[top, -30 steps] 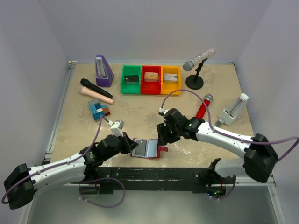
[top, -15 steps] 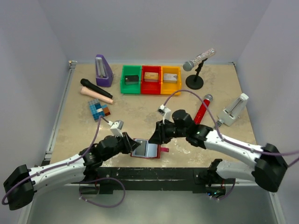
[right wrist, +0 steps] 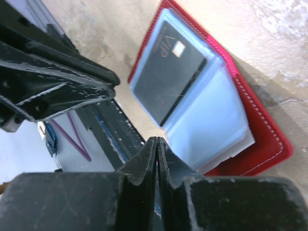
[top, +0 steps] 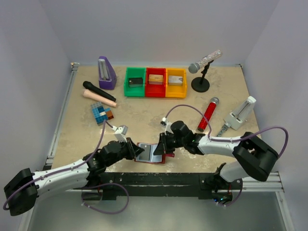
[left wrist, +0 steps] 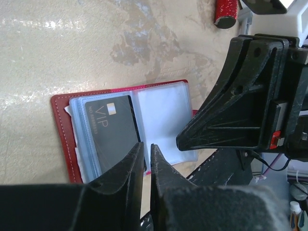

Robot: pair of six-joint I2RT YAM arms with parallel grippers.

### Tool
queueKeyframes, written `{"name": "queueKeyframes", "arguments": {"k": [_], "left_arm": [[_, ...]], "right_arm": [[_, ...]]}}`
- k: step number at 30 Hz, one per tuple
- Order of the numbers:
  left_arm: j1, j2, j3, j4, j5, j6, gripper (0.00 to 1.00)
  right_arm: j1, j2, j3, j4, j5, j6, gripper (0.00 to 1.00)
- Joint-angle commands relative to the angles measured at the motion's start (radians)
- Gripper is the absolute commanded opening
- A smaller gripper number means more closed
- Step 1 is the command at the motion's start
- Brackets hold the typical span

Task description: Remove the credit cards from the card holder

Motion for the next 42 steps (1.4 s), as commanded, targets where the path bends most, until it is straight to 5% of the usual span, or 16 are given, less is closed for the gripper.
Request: {"name": "queueKeyframes", "arguments": {"k": [1, 20, 28, 42], "left_arm": [[0.004, 0.033, -0.013, 0.052, -0.020, 0.000, 0.13], [0.004, 0.117, -0.048, 0.038, -0.032, -0.035, 0.02], [0.004, 0.130, -0.083, 0.078, -0.009, -0.057, 0.01], [0.004, 0.081, -0.100, 0.075, 0.008, -0.074, 0.01]], "right_arm": [[0.001, 0.063, 0.014, 0.063, -0.003, 0.011, 0.09], [-0.001, 0.135, 0.014, -0.017, 0.066, -0.010, 0.17], [0.001, 0.020, 0.034, -0.081, 0.083, -0.041, 0.33], [0.001, 0.132, 0.100, 0.048, -0.014, 0.077, 0.32]]}}
